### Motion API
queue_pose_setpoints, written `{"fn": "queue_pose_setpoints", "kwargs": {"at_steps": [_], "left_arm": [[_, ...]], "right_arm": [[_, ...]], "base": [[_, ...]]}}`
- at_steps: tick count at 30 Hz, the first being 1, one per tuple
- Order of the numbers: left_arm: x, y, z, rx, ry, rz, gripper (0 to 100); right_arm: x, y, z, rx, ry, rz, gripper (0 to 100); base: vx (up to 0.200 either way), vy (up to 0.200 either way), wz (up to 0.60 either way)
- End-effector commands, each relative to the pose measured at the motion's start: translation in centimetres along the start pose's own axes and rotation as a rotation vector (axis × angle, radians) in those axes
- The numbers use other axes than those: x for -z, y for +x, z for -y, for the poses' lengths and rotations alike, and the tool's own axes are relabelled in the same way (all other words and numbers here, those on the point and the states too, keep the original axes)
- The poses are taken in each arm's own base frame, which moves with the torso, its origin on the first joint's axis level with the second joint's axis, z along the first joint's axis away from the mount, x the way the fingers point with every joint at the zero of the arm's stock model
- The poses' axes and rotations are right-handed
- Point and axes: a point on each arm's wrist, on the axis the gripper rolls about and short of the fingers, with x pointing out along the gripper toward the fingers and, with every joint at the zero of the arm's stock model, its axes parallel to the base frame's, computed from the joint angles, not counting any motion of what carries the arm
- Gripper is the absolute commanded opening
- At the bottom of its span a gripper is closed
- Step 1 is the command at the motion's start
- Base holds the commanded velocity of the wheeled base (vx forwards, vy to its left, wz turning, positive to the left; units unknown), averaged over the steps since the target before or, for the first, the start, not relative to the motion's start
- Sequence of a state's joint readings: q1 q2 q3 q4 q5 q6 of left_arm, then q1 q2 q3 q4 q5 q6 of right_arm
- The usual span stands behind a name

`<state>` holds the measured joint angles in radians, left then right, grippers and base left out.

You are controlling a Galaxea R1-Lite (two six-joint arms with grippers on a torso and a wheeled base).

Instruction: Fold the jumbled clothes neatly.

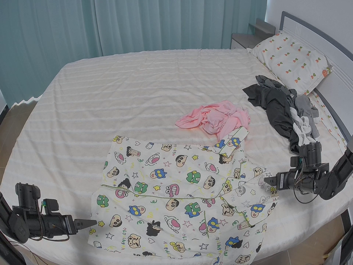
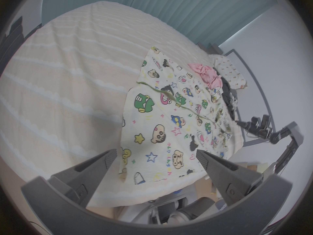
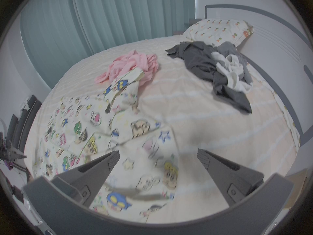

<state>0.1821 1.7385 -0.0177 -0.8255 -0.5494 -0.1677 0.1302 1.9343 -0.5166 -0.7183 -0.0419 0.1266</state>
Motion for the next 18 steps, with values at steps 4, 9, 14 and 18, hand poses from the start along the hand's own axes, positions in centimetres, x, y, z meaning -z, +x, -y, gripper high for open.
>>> {"fn": "queue_pose_setpoints", "kwargs": {"at_steps": [4, 9, 14, 18], "left_arm": [[0.6, -1.2, 1.1, 0.082, -0.034, -0.010, 100], [0.9, -1.3, 1.1, 0.081, -0.049, -0.031, 100], [1.0, -1.3, 1.1, 0.082, -0.054, -0.038, 100], [1.0, -1.3, 1.1, 0.082, -0.054, -0.038, 100]], "right_arm": [[4.8, -4.6, -1.4, -0.146, -0.035, -0.112, 100], [7.1, -5.9, -2.3, -0.224, -0.065, -0.172, 100], [8.9, -5.9, -3.1, -0.269, -0.051, -0.262, 100], [9.2, -5.1, -3.8, -0.314, -0.025, -0.271, 100]], "base": [[-0.200, 0.000, 0.00], [-0.200, 0.000, 0.00], [-0.200, 0.000, 0.00], [-0.150, 0.000, 0.00]]}}
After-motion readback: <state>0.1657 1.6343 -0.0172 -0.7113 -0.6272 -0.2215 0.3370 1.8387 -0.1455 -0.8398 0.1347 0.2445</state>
